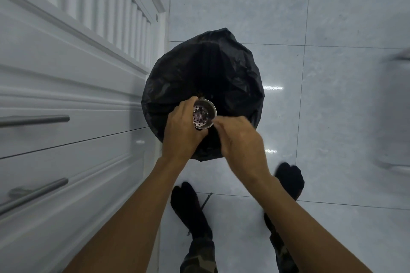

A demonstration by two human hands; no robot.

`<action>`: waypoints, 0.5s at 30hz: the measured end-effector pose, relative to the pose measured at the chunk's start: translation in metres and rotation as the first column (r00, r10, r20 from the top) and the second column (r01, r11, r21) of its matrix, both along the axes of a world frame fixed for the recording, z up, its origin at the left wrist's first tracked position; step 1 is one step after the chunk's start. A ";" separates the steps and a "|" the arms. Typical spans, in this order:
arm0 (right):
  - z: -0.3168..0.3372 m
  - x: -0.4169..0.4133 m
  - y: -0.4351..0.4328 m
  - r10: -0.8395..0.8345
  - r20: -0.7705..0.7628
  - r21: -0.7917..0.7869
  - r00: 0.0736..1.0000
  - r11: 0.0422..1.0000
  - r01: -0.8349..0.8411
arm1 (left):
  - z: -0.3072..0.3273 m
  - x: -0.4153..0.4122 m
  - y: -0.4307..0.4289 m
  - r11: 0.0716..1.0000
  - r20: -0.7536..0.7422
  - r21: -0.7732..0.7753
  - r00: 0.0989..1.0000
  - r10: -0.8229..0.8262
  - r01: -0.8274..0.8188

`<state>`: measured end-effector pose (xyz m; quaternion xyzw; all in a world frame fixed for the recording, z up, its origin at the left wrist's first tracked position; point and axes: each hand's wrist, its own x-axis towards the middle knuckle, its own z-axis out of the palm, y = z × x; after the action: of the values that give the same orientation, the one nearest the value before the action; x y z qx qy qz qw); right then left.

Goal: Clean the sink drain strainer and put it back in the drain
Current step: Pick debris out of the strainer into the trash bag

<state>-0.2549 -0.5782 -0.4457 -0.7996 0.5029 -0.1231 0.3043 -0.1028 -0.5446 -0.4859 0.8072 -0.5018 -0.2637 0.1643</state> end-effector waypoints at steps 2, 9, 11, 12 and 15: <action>0.002 0.005 0.010 0.119 0.021 0.004 0.993 0.993 -0.119 | 0.001 -0.001 0.000 1.000 0.024 -0.017 1.000 -0.018 0.018; -0.009 -0.003 -0.014 0.056 -0.074 0.014 0.996 0.998 -0.055 | 0.001 0.007 -0.006 0.995 0.096 0.015 0.990 -0.103 0.102; -0.009 -0.004 -0.009 0.070 -0.024 0.018 0.997 0.997 -0.070 | 0.001 0.011 -0.007 0.994 0.080 0.035 0.991 -0.107 0.104; -0.010 -0.006 -0.010 0.050 0.000 0.013 0.999 0.999 -0.050 | 0.001 0.011 -0.007 0.993 0.071 0.042 0.991 -0.111 0.108; -0.013 -0.008 -0.020 -0.006 -0.021 0.013 1.000 1.000 0.006 | 0.000 0.008 -0.009 0.991 0.069 0.039 0.989 -0.134 0.131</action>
<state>-0.2634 -0.5977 -0.4583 -0.7974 0.5094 -0.1122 0.3036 -0.0944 -0.5533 -0.4856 0.7838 -0.5552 -0.2535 0.1144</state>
